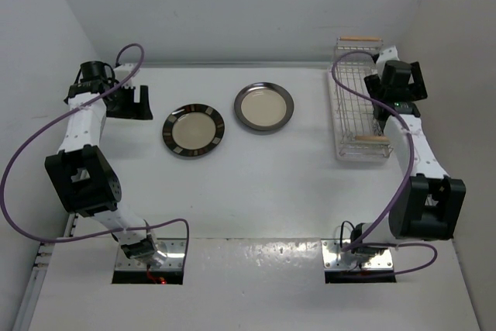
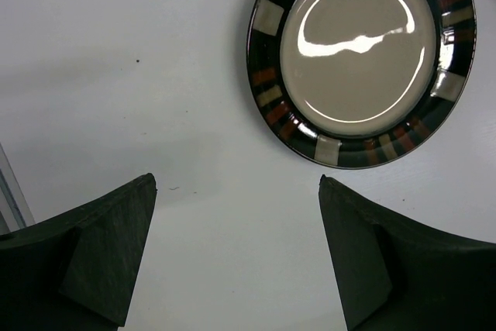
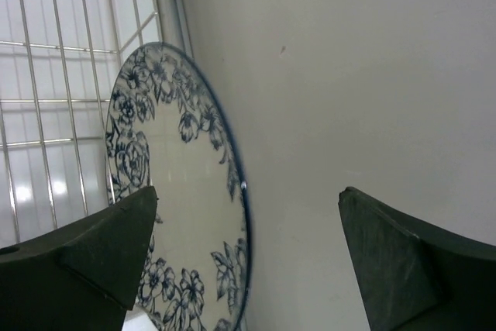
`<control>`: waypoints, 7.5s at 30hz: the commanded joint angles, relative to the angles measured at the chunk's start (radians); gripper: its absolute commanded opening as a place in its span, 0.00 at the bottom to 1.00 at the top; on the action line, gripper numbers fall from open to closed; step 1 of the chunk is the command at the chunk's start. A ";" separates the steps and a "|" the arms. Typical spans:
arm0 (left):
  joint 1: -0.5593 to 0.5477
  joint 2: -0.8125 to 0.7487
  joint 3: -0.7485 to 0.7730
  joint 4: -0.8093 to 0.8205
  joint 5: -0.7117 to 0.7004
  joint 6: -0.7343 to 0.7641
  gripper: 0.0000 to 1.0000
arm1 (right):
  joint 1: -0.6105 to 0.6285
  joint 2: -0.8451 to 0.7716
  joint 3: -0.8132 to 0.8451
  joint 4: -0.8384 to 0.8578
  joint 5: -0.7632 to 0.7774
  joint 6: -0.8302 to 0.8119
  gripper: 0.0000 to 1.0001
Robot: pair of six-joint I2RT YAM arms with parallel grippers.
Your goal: Load the plates into the dish rack
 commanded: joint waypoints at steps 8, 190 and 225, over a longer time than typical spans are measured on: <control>-0.143 0.254 0.063 -0.026 -0.074 -0.002 0.87 | 0.082 -0.065 0.318 -0.153 -0.075 0.187 0.99; -0.119 0.079 0.181 -0.068 -0.081 0.004 1.00 | 0.346 0.410 0.315 -0.134 -0.533 1.033 0.63; -0.109 0.081 0.161 -0.068 -0.108 0.004 1.00 | 0.432 0.488 0.186 0.243 -0.509 1.019 0.00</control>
